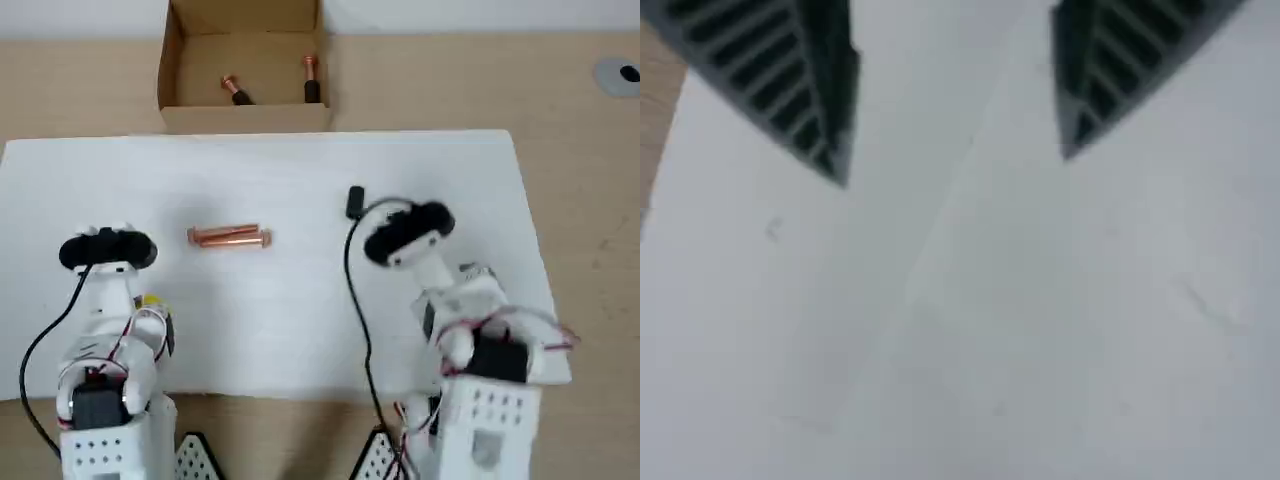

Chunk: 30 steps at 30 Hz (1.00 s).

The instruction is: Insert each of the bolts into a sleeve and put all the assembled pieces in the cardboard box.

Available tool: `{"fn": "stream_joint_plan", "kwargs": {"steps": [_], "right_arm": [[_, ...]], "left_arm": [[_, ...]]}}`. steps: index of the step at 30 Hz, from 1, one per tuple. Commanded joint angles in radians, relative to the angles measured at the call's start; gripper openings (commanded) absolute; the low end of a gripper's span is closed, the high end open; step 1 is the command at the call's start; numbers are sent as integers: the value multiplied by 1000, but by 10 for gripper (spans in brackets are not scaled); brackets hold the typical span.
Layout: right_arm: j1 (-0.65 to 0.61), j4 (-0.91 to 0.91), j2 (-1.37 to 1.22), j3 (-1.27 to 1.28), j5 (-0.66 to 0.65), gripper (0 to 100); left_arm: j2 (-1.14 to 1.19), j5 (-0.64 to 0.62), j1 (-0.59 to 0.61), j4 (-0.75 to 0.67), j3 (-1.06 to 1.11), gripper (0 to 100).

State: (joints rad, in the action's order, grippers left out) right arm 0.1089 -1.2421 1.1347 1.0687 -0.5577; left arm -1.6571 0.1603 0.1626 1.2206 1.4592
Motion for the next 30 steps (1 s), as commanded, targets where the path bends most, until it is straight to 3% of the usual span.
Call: {"fn": "stream_joint_plan", "kwargs": {"steps": [1,5,9,12,15,23,30], "right_arm": [[-12,-15,-280,-189,-17,182],[-33,-35,-496,-286,-68,182],[-84,-35,-568,-314,-183,183],[-140,-29,-572,-314,-262,183],[-186,-29,-573,-321,-296,184],[-197,-31,-582,-426,-324,193],[-197,37,-791,-495,-338,261]], "left_arm": [[180,-54,-14,-68,-115,45],[424,-192,-17,-166,-267,47],[624,-376,-104,-121,-428,84],[699,-569,-140,-103,-485,88],[707,-681,-133,-109,-488,89],[707,-764,-132,-109,-482,89],[708,-786,-137,-115,-482,89]]}}
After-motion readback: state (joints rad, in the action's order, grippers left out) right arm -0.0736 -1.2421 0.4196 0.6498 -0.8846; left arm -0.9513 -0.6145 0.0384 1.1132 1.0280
